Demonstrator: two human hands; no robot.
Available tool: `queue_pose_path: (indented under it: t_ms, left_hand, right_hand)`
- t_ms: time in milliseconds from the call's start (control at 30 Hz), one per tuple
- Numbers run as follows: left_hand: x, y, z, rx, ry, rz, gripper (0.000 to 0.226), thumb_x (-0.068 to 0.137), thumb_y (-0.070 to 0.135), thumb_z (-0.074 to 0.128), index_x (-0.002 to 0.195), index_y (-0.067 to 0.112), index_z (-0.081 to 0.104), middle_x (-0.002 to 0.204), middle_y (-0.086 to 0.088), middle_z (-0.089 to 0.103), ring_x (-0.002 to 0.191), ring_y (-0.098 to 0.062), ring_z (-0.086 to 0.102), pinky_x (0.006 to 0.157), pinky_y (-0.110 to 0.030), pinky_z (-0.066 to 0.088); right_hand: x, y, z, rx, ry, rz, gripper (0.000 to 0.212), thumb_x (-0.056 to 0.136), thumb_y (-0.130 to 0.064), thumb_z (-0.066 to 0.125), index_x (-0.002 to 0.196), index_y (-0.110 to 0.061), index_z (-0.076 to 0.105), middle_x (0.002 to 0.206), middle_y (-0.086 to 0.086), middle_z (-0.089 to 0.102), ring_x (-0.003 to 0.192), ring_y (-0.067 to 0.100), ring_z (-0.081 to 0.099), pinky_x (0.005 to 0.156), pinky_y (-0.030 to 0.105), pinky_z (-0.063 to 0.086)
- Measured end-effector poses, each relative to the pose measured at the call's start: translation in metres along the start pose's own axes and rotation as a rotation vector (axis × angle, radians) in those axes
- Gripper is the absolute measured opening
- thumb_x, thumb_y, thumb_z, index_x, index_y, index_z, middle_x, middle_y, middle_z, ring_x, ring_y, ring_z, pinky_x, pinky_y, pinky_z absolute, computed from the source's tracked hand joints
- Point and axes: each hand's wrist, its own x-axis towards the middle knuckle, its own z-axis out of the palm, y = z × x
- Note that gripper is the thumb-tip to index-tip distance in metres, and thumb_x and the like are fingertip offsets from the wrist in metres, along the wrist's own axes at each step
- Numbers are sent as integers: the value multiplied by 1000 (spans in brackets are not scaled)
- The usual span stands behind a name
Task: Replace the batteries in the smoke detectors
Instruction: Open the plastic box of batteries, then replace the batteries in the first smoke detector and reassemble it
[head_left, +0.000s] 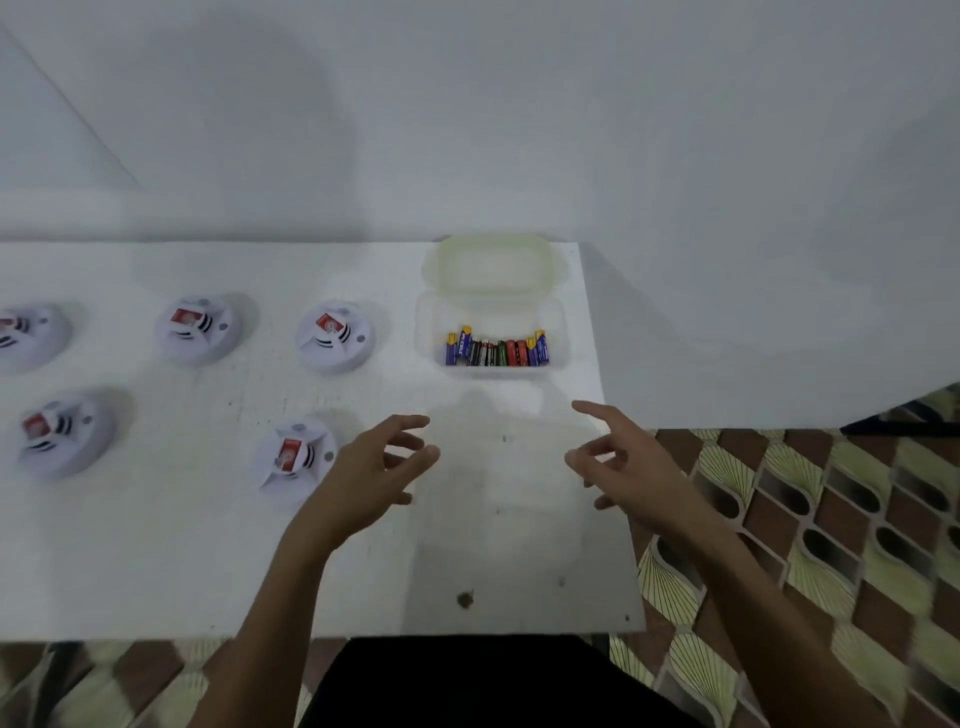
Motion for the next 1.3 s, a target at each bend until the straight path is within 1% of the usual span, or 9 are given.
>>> queue_pose_path:
  t_ms: [200, 400, 633, 767, 933, 1000, 1100, 1233, 1300]
  left_hand:
    - [-17, -5, 15, -103, 96, 23, 31, 91, 17, 60, 120, 29, 56, 109, -2, 61, 93, -17, 63, 60, -28, 58]
    - [6, -1, 19, -85, 175, 88, 33, 91, 18, 60, 124, 23, 57, 110, -5, 62, 94, -19, 64, 59, -32, 59]
    - [-1, -6, 20, -53, 194, 107, 39, 92, 28, 58, 130, 26, 50, 113, 1, 59, 95, -11, 60, 62, -25, 57]
    - [-18, -10, -2, 94, 312, 188, 38, 89, 33, 62, 126, 29, 53, 107, 11, 61, 91, 2, 58, 72, -16, 50]
    - [-26, -42, -60, 363, 428, 302, 45, 83, 29, 69, 126, 25, 56, 118, 4, 57, 104, -15, 53, 87, -28, 44]
    - [-23, -59, -86, 467, 380, 273, 57, 78, 40, 72, 129, 26, 52, 128, 2, 52, 115, -19, 45, 96, -33, 40]
    - [-21, -76, -115, 514, 165, 205, 83, 66, 57, 72, 138, 28, 41, 141, 4, 40, 128, -19, 34, 102, -33, 32]
    - [-13, -91, -131, 600, -1, 279, 98, 58, 56, 81, 141, 28, 36, 145, 7, 34, 128, -16, 34, 100, -29, 34]
    - [-10, -98, -132, 640, 4, 340, 101, 57, 55, 82, 141, 25, 35, 145, 5, 35, 127, -16, 35, 100, -28, 35]
  right_hand:
    - [-16, 6, 21, 62, 165, -84, 29, 98, -24, 58, 125, -33, 59, 109, 1, 68, 87, 14, 68, 66, 26, 59]
    - [7, -7, 19, 13, 268, -107, 17, 99, -23, 55, 109, -31, 66, 101, -2, 68, 73, 10, 64, 57, 22, 52]
    - [-3, -6, 26, -47, 311, -100, 29, 99, -21, 54, 127, -29, 59, 119, 2, 62, 92, 13, 62, 73, 23, 52]
    - [-5, -26, 45, -253, 456, -227, 35, 97, -20, 55, 131, -27, 56, 129, 4, 54, 115, 23, 51, 97, 36, 45]
    - [18, -78, 96, -386, 405, -427, 33, 93, -14, 57, 125, -20, 62, 126, -1, 57, 117, 22, 48, 93, 14, 30]
    - [33, -97, 123, -361, 327, -464, 31, 93, -14, 58, 122, -19, 64, 120, -1, 59, 113, 21, 53, 97, 22, 40]
    - [48, -116, 164, -330, 222, -449, 26, 95, -13, 55, 119, -18, 65, 109, 2, 61, 91, 17, 59, 83, 35, 53]
    - [58, -117, 216, -413, 103, -337, 26, 98, -11, 49, 119, -16, 65, 111, 5, 65, 73, 5, 57, 73, 14, 43]
    - [58, -111, 235, -405, 78, -245, 26, 99, -10, 49, 119, -13, 65, 116, 5, 67, 82, 9, 62, 77, 12, 43]
